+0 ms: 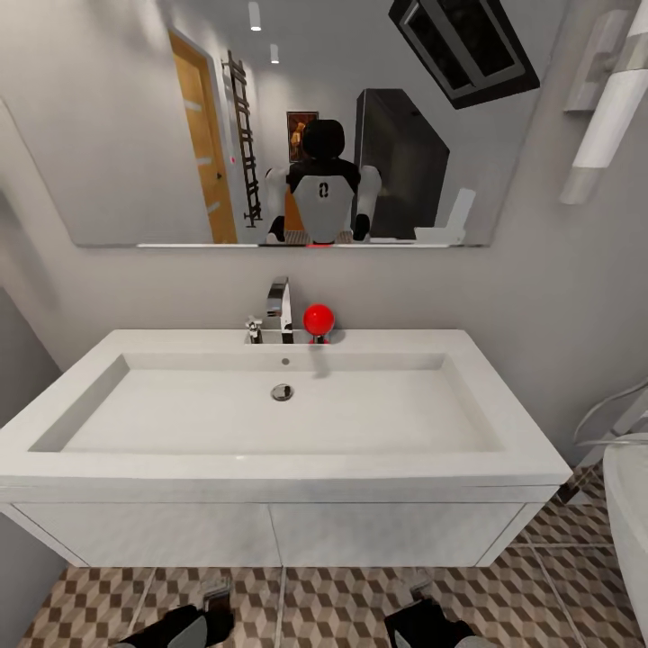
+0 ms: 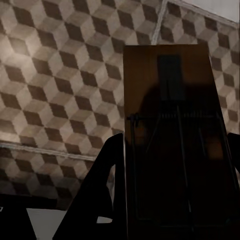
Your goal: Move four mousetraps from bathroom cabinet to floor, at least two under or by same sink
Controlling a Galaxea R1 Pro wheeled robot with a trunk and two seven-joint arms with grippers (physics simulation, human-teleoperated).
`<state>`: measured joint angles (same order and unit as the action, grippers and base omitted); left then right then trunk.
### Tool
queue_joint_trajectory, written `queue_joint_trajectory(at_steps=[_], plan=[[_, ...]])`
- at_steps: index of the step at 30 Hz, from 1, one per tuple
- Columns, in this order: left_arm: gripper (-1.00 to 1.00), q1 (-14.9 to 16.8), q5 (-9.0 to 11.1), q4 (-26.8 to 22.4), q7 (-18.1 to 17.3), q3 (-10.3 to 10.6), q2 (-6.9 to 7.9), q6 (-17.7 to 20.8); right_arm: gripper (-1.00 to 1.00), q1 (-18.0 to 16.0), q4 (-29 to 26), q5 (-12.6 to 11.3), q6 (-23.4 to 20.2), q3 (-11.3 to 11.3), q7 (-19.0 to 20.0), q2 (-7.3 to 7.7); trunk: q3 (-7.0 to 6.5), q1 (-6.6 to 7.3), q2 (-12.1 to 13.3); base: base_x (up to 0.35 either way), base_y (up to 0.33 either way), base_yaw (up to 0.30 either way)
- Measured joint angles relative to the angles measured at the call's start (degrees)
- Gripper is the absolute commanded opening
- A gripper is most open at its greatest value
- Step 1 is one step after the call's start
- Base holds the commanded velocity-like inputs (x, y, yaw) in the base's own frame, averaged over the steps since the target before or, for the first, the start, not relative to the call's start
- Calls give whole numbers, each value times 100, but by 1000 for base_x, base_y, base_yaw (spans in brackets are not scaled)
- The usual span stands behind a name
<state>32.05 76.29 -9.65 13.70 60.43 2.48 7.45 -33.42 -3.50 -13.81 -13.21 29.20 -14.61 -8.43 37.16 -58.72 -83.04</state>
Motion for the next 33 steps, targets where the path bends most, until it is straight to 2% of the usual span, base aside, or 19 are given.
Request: queue_joint_trajectory(at_steps=[4, 16, 22, 33], plan=[[-100, 25, -12, -5, 46, -3, -48, -3, -100, -30, 8, -4, 1, -6, 7, -1, 0, 0, 0, 0, 0, 0], [-100, 27, -24, -13, 47, 4, -53, -4, -100, -32, 13, 3, 1, -15, 17, -1, 0, 0, 0, 0, 0, 0], [-100, 27, -24, -13, 47, 0, -53, -8, -100, -32, 9, -359, 17, 0, 20, 6, 0, 0, 0, 0, 0, 0], [-100, 27, -24, -20, 40, 4, -54, -22, -100, -32, 1, -397, 53, 10, 46, 8, 0, 0, 0, 0, 0, 0]])
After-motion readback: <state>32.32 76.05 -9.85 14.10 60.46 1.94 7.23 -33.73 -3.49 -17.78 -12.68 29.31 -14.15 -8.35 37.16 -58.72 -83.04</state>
